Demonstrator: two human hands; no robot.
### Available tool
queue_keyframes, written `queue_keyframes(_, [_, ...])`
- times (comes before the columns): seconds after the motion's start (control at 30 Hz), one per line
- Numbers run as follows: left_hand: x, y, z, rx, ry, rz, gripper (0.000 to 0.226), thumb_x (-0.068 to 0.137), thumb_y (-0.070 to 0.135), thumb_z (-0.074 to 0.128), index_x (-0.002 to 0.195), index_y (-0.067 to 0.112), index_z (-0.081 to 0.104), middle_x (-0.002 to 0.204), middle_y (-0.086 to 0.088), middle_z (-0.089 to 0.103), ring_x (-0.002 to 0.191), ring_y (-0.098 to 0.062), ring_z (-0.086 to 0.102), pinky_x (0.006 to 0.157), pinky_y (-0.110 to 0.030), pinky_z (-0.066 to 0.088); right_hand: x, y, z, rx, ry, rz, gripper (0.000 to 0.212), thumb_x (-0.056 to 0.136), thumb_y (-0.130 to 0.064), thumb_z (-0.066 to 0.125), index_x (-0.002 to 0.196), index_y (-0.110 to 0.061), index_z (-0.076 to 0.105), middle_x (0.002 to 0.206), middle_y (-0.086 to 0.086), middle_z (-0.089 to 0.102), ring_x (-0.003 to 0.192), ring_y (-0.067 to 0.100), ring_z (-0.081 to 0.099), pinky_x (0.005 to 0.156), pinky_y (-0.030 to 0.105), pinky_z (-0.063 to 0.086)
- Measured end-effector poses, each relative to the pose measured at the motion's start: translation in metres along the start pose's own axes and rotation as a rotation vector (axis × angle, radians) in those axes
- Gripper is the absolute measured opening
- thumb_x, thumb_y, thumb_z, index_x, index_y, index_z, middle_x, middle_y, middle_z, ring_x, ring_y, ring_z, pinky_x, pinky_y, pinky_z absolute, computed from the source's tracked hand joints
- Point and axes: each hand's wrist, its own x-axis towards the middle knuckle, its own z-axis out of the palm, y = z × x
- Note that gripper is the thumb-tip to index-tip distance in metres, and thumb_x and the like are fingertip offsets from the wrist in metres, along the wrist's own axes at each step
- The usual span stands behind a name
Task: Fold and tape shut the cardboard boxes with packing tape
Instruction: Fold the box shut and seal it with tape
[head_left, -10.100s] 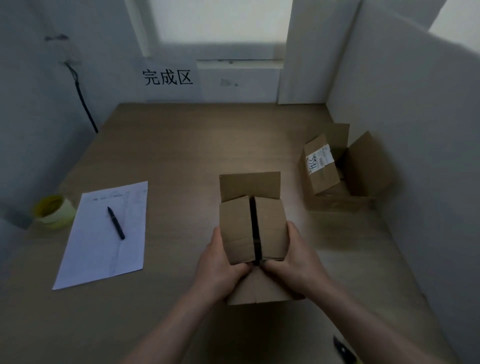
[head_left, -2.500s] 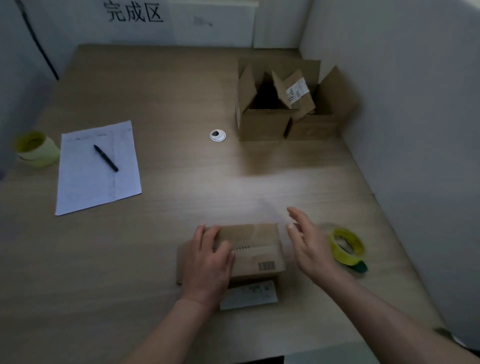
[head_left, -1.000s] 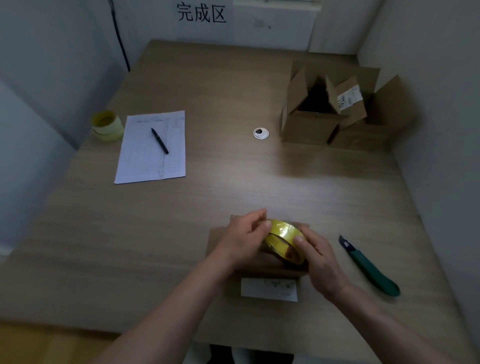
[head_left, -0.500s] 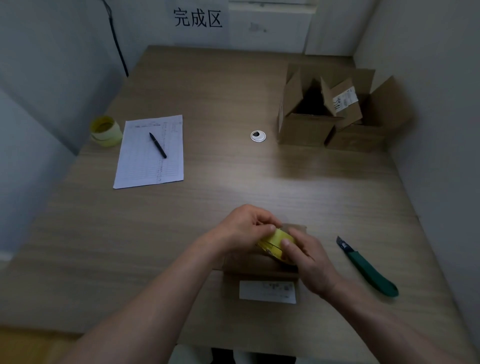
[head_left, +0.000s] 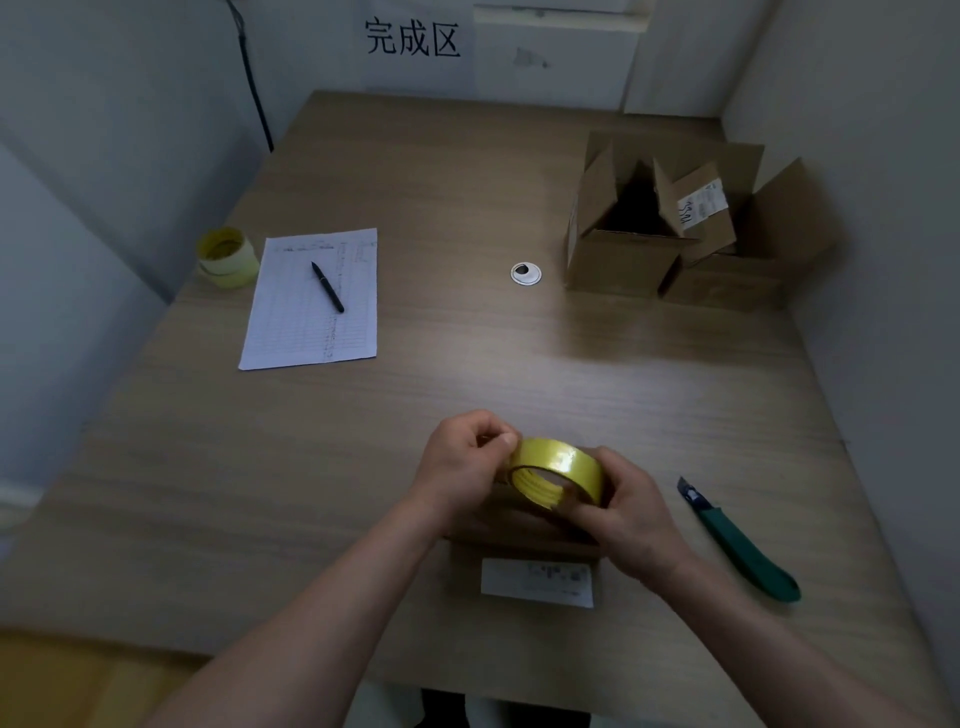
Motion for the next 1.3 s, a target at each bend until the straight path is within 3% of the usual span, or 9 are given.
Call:
queue_keyframes(0.2, [-0.009,-0.011,-0.001,-0.097,0.072,-0.165,0.023,0.097,0.005,0.05,0.075,0.01,0.056,0.068,-0.015,0.063,0.056,-0.016,0.065,0.054,-0.03,0.054,0.002,0.001,0.011,-0.027,0.311,-0.066,0.029,0.084,0.006,0.061,0.088,-0.022,0.058,0.075,-0.003,0.059,0.067,0.008,0.053,0.056,0.022,0.042])
queue_keyframes(0.3, [-0.009,-0.023,-0.01,0.063,0.131,-0.172,0.024,0.095,0.006,0.052,0.073,0.013,0.057,0.061,-0.01,0.061,0.048,-0.011,0.061,0.048,-0.022,0.048,-0.001,0.007,0.02,-0.159,0.288,-0.073,0.033,0.079,0.006,0.064,0.095,-0.021,0.06,0.083,-0.002,0.062,0.072,0.01,0.056,0.061,0.018,0.045])
queue_keyframes(0.43, [-0.005,-0.039,-0.023,0.142,0.166,-0.175,0.026,0.093,0.007,0.058,0.067,0.015,0.059,0.054,-0.004,0.058,0.046,-0.014,0.056,0.053,-0.031,0.05,0.003,0.007,0.021,-0.302,0.179,-0.042,0.021,0.073,-0.001,0.068,0.088,-0.014,0.063,0.084,0.003,0.062,0.076,0.025,0.057,0.068,0.042,0.05])
queue_keyframes(0.6, [0.0,-0.053,-0.032,0.133,0.216,-0.216,0.026,0.091,0.009,0.062,0.066,0.016,0.062,0.053,0.001,0.058,0.053,-0.021,0.06,0.063,-0.039,0.056,0.004,-0.002,0.022,-0.439,0.196,-0.234,0.024,0.063,-0.014,0.058,0.079,-0.023,0.043,0.074,-0.007,0.044,0.063,0.019,0.041,0.054,0.023,0.03])
queue_keyframes(0.9, [0.004,-0.08,-0.03,0.078,0.214,-0.302,0.026,0.092,0.007,0.061,0.067,0.016,0.062,0.054,0.0,0.059,0.05,-0.017,0.058,0.054,-0.028,0.047,0.007,0.001,0.029,-0.657,0.137,-0.301,0.039,0.065,-0.007,0.072,0.094,-0.016,0.048,0.087,0.0,0.048,0.069,0.018,0.04,0.054,0.031,0.034])
queue_keyframes(1.07, [0.004,-0.086,-0.018,0.207,0.213,-0.25,0.013,0.093,0.015,0.061,0.084,0.015,0.07,0.089,-0.01,0.071,0.092,-0.03,0.067,0.077,-0.034,0.051,0.006,0.003,0.032,-0.711,0.146,-0.278,0.044,0.067,-0.007,0.074,0.096,-0.019,0.043,0.088,0.004,0.052,0.069,0.017,0.038,0.052,0.03,0.033])
queue_keyframes(1.17, [0.003,-0.093,-0.02,0.34,0.188,-0.265,0.049,0.096,0.022,0.058,0.142,0.011,0.044,0.136,-0.013,0.055,0.125,-0.031,0.053,0.1,-0.031,0.042,0.006,0.002,0.032,-0.717,0.154,-0.256,0.044,0.067,-0.008,0.074,0.096,-0.02,0.043,0.087,0.004,0.053,0.069,0.017,0.037,0.053,0.03,0.032])
queue_keyframes(1.23, [0.002,-0.092,-0.026,0.285,0.267,-0.257,0.062,0.097,0.025,0.056,0.152,0.018,0.029,0.144,-0.014,0.047,0.128,-0.025,0.049,0.106,-0.03,0.038,0.005,0.003,0.034,-0.722,0.152,-0.241,0.045,0.068,-0.009,0.074,0.096,-0.022,0.041,0.087,0.003,0.054,0.069,0.017,0.038,0.053,0.03,0.032])
queue_keyframes(1.3, [0.006,-0.083,-0.018,0.128,0.308,-0.14,0.048,0.1,0.024,0.05,0.146,0.021,0.041,0.145,-0.007,0.047,0.127,-0.008,0.046,0.108,-0.022,0.032,0.005,0.005,0.034,-0.723,0.158,-0.205,0.043,0.07,-0.011,0.073,0.097,-0.022,0.041,0.088,0.003,0.055,0.068,0.019,0.042,0.055,0.03,0.032])
